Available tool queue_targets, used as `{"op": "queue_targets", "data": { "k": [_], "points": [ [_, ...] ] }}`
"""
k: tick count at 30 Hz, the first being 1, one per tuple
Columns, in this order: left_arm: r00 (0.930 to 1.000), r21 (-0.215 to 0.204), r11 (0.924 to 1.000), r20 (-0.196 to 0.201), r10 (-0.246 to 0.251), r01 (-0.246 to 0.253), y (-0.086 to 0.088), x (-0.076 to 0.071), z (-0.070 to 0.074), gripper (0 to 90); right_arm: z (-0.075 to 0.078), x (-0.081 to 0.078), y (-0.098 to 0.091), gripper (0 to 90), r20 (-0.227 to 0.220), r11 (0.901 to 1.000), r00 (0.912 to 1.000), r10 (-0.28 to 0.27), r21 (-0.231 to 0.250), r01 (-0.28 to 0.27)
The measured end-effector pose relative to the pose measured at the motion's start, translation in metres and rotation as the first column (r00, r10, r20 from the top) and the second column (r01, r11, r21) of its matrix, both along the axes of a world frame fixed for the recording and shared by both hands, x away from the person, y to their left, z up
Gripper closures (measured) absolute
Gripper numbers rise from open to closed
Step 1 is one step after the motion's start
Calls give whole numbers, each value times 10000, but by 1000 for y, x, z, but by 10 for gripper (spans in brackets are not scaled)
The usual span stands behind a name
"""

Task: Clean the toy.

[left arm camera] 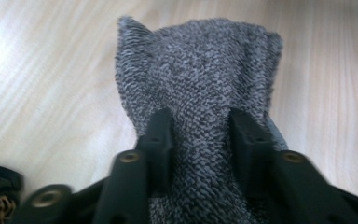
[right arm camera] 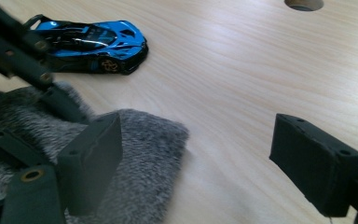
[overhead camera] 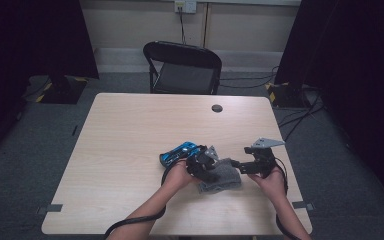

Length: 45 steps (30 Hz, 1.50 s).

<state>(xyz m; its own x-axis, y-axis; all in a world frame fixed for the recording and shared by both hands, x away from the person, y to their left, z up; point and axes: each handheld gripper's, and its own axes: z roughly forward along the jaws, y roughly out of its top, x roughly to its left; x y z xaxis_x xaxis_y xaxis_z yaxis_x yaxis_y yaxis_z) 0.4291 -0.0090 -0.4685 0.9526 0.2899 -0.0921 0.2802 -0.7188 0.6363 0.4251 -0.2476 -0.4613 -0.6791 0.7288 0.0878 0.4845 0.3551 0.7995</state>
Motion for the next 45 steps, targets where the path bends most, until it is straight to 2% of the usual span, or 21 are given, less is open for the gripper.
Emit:
{"op": "queue_targets", "data": {
  "k": [6,8,9,15,17,18,19,22,24,26,27,30,34,36,38,40,45],
  "points": [
    [9985,-300,9994,525,159,-144,11,-4,7,488,-5,-4,6,164,-177,9986,9984,528,47,-527],
    [9987,-306,9994,489,168,-153,13,-5,10,487,-5,-5,8,165,-214,9982,9980,591,64,-590],
    [9983,-386,9991,540,203,-183,18,-10,13,488,-7,-6,12,175,-293,9962,9957,875,22,-875],
    [9978,-566,9976,498,433,-404,33,-25,19,522,-9,-11,25,188,-482,9874,9864,1569,-146,-1578],
    [9975,-836,9953,468,531,-491,39,-31,19,535,-10,-13,29,192,-487,9847,9839,1718,-226,-1730],
    [9975,-836,9953,468,531,-491,39,-31,19,543,-10,-13,31,192,-508,9835,9828,1775,-252,-1790],
    [9972,-1057,9925,370,654,-612,44,-37,20,545,-11,-13,33,199,-528,9822,9815,1843,-261,-1858],
    [9977,-1110,9922,289,608,-572,46,-42,19,555,-14,-14,38,212,-615,9778,9771,2036,-368,-2061],
    [9979,-914,9940,172,623,-605,45,-44,16,561,-16,-14,41,229,-723,9750,9743,2134,-476,-2171],
    [9975,-898,9935,89,708,-697,44,-45,14,558,-18,-14,43,238,-780,9719,9717,2230,-587,-2278],
    [9968,-672,9947,147,788,-776,42,-44,10,558,-18,-14,44,242,-761,9704,9706,2283,-635,-2332],
    [9950,-429,9941,0,998,-997,42,-40,4,574,-19,-14,45,251,-831,9684,9683,2357,-634,-2412],
    [9926,-379,9919,4,1215,-1214,44,-35,-1,598,-21,-14,44,256,-914,9663,9658,2425,-661,-2489],
    [9914,-180,9912,9,1312,-1312,46,-28,-3,612,-23,-15,42,261,-991,9633,9631,2504,-740,-2580],
    [9905,-172,9904,48,1373,-1372,46,-26,-3,613,-24,-16,41,262,-1055,9619,9612,2550,-735,-2633],
    [9891,5,9894,243,1453,-1453,44,-19,-3,614,-24,-16,41,269,-1093,9605,9597,2590,-755,-2678],
    [9881,85,9885,334,1504,-1507,42,-11,-3,624,-25,-19,38,279,-1142,9579,9568,2674,-758,-2768]
  ]
}}
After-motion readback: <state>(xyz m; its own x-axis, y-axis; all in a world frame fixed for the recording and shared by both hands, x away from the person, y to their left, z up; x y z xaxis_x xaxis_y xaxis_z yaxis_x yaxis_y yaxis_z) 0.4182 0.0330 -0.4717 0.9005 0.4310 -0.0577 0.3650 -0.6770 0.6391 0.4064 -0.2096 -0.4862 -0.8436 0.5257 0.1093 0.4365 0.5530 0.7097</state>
